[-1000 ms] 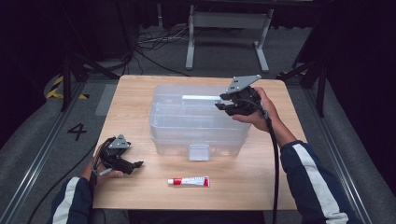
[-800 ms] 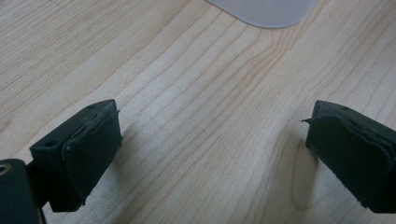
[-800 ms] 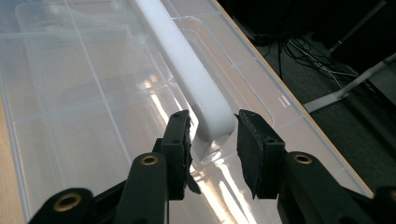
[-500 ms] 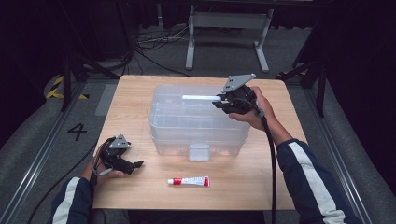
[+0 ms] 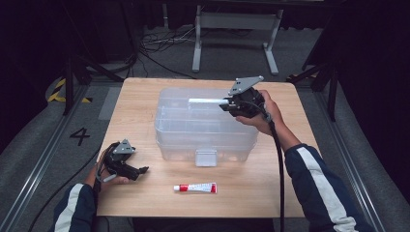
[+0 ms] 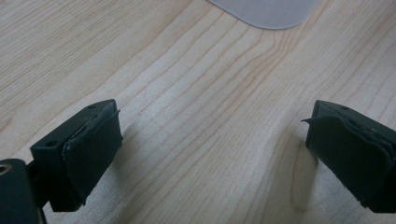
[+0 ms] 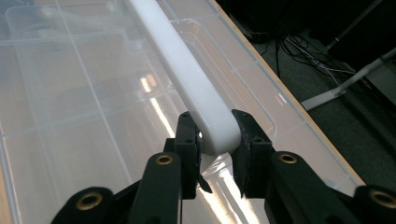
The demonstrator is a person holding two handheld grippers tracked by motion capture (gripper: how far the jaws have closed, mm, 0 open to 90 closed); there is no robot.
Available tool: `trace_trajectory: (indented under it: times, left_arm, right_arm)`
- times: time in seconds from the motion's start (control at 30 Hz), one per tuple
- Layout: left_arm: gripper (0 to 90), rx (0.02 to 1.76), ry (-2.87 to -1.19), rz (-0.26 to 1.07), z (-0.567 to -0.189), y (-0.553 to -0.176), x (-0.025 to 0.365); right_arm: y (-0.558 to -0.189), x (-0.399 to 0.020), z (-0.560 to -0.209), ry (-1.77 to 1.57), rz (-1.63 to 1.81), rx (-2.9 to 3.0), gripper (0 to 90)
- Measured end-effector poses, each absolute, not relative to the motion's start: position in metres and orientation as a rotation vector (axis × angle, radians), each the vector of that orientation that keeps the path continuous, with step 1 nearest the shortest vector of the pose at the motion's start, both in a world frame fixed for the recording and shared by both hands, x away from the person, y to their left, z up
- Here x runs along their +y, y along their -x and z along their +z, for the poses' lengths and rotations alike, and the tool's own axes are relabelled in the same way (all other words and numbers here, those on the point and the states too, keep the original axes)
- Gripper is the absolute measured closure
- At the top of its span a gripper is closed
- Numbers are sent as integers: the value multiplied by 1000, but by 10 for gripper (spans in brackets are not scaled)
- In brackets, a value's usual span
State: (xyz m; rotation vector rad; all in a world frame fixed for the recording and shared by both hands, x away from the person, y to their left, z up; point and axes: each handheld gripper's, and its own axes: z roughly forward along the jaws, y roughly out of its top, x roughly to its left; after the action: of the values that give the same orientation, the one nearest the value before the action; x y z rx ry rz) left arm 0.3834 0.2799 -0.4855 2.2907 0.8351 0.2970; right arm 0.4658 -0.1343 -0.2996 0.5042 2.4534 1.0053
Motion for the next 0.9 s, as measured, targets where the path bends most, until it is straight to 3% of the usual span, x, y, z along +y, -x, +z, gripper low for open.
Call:
trace_trajectory:
  times: [0.73,0.8,0.9]
  left_arm:
    - [231,860,-2286,302,-475,-386,267]
    - [308,844,-2280,305,-470,-386,264]
    - [304,825,-2241,338,-460,-385,260]
  right_arm:
    - [-472,-133,-292,-561,1001,2473,730]
    - [-473,-133,-291,-566,1003,2476,729]
    - [-475,-133,-290,-574,1002,2480,729]
